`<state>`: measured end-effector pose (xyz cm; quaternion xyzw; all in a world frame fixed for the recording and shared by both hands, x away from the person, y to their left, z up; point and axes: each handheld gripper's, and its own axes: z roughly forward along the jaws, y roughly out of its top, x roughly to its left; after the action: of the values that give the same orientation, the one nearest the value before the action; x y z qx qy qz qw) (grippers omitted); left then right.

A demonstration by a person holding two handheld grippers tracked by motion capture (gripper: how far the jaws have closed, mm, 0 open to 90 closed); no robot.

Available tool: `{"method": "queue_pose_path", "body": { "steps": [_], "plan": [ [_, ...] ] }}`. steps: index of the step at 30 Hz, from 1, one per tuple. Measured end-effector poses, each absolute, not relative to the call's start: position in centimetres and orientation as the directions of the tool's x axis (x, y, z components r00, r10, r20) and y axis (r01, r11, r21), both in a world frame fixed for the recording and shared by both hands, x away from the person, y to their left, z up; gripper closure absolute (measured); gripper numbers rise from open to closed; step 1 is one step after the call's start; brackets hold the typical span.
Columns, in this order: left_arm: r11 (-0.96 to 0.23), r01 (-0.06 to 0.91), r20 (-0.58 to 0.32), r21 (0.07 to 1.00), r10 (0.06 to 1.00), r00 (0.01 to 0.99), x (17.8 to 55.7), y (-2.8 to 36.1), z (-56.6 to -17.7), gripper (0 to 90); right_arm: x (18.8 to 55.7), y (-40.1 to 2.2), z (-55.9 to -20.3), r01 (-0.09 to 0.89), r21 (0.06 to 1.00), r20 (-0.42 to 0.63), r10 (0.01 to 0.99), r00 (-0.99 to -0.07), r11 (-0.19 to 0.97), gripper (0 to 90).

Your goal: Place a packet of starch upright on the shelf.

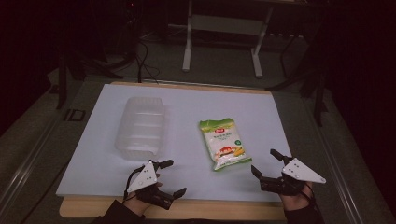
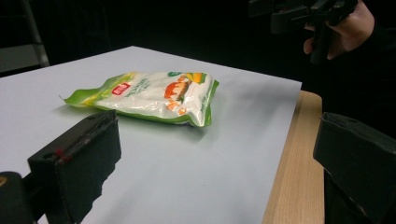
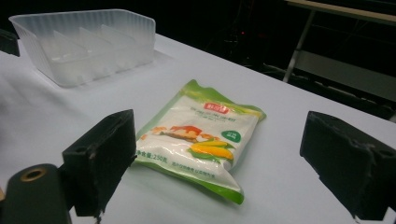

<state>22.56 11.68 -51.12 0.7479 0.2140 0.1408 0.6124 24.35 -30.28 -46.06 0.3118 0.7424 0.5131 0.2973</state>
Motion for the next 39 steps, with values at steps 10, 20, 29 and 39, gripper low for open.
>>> {"method": "queue_pose_path", "body": {
  "steps": [10, 20, 29, 39],
  "plan": [
    [-0.176, 0.131, -0.032, 0.976, 0.476, 0.879, 22.4, 11.4, -51.1, 1.2, 23.9, -29.6, -45.8, 0.128, 0.948, -0.134, 0.73, -0.67, 0.292, 10.6],
    [-0.178, 0.164, -0.073, 0.97, 0.431, 0.899, 22.3, 10.9, -51.0, 1.3, 23.6, -28.9, -44.2, 0.096, 0.954, -0.136, 0.697, -0.704, 0.283, 10.6],
    [-0.21, 0.206, -0.099, 0.956, 0.429, 0.898, 22.0, 10.7, -50.2, 1.2, 24.7, -28.8, -42.1, 0.09, 0.958, -0.125, 0.684, -0.719, 0.271, 9.6],
    [-0.25, 0.196, -0.078, 0.948, 0.416, 0.906, 21.7, 10.4, -49.9, 1.2, 27.3, -28.0, -40.4, 0.096, 0.959, -0.118, 0.681, -0.722, 0.268, 9.7]
  ]
}}
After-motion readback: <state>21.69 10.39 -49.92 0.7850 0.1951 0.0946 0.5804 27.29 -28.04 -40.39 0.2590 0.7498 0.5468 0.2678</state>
